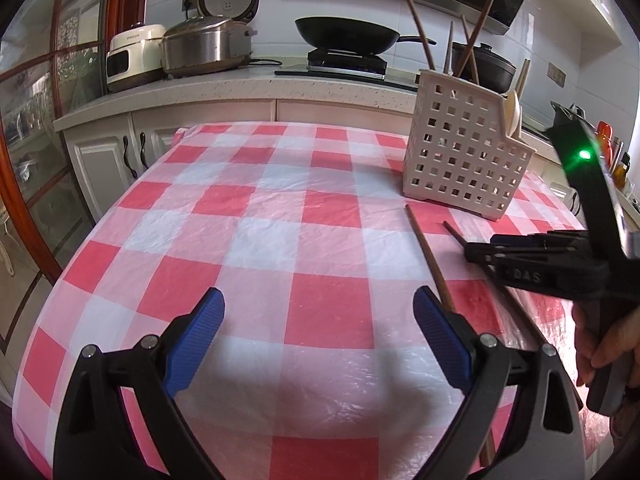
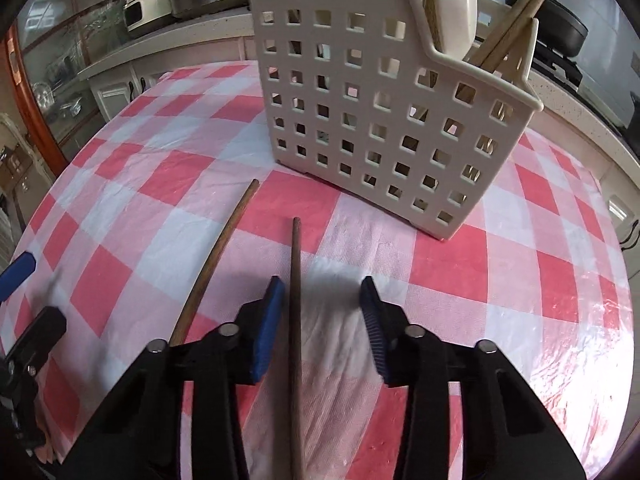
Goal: Organize utensils
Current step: 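Move both open grippers down to the loose brown chopsticks on the cloth, then close the right gripper on a brown chopstick while the left gripper grasps another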
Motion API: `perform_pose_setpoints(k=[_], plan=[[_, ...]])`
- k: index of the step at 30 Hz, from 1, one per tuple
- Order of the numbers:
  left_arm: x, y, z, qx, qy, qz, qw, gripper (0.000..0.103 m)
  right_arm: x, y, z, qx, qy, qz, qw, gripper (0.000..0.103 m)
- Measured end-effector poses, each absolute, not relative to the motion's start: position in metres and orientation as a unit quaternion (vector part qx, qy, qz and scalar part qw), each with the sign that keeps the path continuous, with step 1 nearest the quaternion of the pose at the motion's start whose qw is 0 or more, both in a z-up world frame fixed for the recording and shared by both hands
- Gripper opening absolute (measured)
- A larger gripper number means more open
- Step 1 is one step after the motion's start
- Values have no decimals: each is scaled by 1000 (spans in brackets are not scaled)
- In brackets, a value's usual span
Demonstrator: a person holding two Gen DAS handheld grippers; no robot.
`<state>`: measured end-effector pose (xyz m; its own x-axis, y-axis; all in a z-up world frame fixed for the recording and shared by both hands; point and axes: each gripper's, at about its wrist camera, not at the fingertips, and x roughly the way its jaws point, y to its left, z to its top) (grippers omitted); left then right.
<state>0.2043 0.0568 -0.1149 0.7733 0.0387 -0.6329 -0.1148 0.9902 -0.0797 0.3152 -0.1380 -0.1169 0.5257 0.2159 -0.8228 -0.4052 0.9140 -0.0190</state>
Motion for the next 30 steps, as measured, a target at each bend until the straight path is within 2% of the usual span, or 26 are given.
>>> perform_pose_setpoints(k=[1,2,4,13,22,26,28,30], plan=[[205,56,-116,-58,337,40,939,92,312,-138,-117,-109,450,181,868,25],[205,55,-117,-59,338,39,939,92,308,-138,-116,-109,450,184,867,14],[204,49,-116,-52,339,35,939,92,304,-142,-117,-98,452,183,868,8],[210,24,-110,-16,345,21,938,92,289,-216,-119,26,452,144,880,7],[269,-9,-118,-19,400,-25,916,91,279,-263,-122,62,442,117,887,7],[302,-24,-129,-14,428,-30,903,77,274,-266,-122,54,436,122,890,8],[316,-28,-134,-9,436,-23,900,66,273,-269,-123,58,436,129,889,8],[329,-31,-137,2,436,-12,900,63,273,-272,-123,64,436,137,887,8]])
